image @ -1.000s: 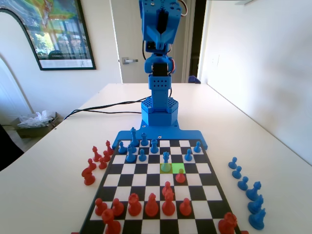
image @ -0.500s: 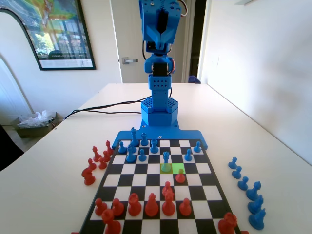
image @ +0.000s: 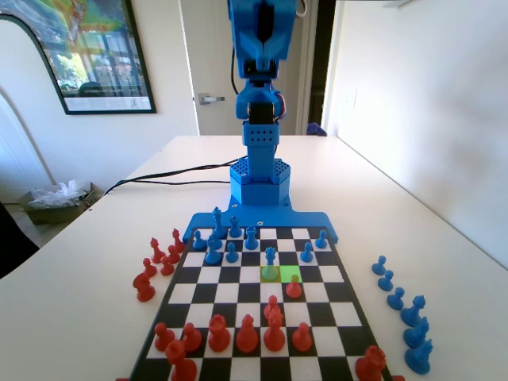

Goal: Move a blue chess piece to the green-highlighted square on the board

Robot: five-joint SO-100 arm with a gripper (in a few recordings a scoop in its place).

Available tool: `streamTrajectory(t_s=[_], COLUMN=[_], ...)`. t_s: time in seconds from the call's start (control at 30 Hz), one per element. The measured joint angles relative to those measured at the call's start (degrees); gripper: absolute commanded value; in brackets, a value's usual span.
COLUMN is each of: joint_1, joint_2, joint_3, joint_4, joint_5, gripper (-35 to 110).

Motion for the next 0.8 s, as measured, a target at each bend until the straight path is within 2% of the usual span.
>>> streamTrajectory(t_s=[0.17,0.33,0.8], joint_1=[-1.2,-1.1,1.8], joint_2=[-12.0,-25.0,-44.5], joint_3=[-8.0,-13.2,-12.0], joint_4=[5.4,6.6,-1.8], joint_5=[1.9,3.9,1.3], gripper=[1,1,4])
